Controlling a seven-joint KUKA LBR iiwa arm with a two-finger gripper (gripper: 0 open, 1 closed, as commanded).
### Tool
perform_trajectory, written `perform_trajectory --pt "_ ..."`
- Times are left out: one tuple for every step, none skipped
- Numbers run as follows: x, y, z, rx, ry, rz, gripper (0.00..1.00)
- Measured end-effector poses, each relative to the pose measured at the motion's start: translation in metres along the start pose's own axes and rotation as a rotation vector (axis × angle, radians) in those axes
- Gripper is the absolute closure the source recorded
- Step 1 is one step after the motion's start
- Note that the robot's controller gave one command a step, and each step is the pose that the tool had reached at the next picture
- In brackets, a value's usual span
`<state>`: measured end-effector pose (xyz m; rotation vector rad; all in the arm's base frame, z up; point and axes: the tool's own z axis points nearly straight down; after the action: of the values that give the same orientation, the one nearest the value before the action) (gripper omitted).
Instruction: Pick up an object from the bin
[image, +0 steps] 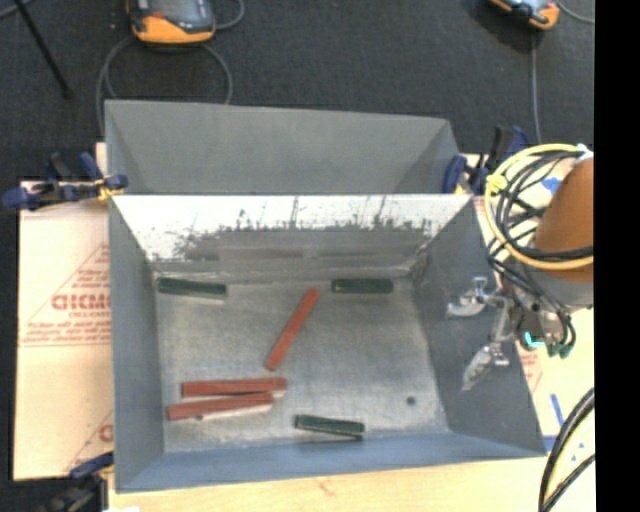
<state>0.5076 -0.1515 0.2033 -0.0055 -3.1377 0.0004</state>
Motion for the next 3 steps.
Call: perform_trajectory --pt "-0.002 0.001 -0.004 0.002 -0.007 -0.004 0.00" --pt "0.021 0.017 0.052 0.003 -0.012 0.025 0.00" --pt "0.029 0.023 0.071 0.000 -0.004 0.031 0.00"
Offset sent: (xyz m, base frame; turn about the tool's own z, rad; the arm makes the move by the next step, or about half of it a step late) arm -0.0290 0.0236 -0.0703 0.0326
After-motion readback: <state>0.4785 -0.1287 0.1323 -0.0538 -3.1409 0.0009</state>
